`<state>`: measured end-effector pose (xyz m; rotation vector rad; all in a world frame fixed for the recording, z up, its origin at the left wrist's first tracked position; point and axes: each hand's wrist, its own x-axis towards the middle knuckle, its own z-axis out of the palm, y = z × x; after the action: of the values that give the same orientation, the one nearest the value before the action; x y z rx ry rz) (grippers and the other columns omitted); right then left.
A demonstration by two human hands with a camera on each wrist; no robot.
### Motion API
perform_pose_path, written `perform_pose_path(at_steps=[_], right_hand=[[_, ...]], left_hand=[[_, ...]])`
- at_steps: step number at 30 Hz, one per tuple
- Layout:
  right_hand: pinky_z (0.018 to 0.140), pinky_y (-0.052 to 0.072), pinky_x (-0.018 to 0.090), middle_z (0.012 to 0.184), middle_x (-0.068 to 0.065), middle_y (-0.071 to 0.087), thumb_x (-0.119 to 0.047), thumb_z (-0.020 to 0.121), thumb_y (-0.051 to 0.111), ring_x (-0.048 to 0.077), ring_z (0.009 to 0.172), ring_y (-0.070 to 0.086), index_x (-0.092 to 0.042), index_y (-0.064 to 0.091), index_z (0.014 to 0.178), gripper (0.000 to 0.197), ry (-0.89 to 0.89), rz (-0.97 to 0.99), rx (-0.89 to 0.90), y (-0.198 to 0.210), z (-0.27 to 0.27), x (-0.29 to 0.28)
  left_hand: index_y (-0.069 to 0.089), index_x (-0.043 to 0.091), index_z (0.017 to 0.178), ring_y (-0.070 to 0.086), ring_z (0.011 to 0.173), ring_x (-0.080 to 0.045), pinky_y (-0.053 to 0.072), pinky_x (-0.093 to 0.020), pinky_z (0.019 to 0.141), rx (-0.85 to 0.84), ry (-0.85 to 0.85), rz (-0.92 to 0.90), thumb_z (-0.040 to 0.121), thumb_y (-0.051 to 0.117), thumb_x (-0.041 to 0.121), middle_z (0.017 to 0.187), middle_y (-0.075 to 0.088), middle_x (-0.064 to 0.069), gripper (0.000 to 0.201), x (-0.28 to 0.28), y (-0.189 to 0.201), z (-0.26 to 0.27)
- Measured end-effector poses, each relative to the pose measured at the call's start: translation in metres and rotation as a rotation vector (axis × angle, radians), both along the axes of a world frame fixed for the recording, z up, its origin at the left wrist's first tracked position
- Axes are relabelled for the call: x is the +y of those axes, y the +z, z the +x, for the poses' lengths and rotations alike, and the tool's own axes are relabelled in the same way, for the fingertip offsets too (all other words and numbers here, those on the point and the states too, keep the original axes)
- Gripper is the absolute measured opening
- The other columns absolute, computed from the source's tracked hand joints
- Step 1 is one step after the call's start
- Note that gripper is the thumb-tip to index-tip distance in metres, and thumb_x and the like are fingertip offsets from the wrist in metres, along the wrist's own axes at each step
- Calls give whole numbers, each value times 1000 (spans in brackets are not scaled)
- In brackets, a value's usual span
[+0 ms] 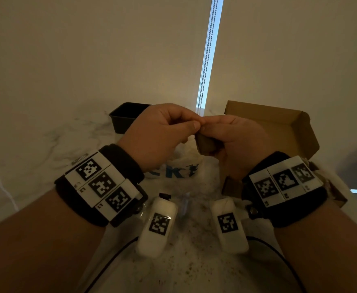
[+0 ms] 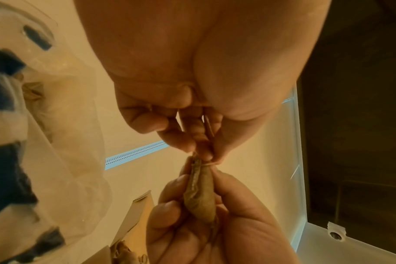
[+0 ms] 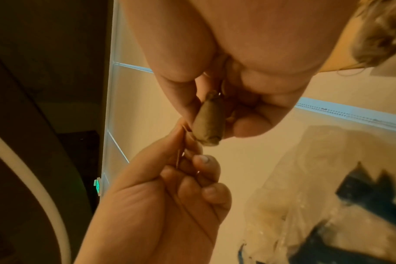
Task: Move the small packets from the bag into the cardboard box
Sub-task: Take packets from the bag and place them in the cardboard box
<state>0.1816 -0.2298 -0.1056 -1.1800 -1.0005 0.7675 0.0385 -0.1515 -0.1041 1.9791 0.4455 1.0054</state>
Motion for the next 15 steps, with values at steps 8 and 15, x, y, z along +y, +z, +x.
perform_pose_path(at_steps=[8, 15], right_hand=[[83, 54, 45, 108, 25, 65, -13, 92, 55, 32, 92, 64, 6, 59, 123, 37, 37, -27, 174, 1, -3, 0], [89, 49, 44, 94, 18, 64, -12, 73, 63, 27, 85, 62, 10, 55, 125, 58, 160, -29, 180, 0, -2, -2]], left_hand=[[77, 17, 106, 69, 79, 5, 49, -8, 69, -128, 31, 15, 92, 68, 10, 89, 76, 14, 18, -1, -1, 1], [73, 14, 112, 63, 67, 11, 45, -4, 62, -158, -14, -93, 93, 64, 7, 81, 72, 19, 22, -4, -1, 3]])
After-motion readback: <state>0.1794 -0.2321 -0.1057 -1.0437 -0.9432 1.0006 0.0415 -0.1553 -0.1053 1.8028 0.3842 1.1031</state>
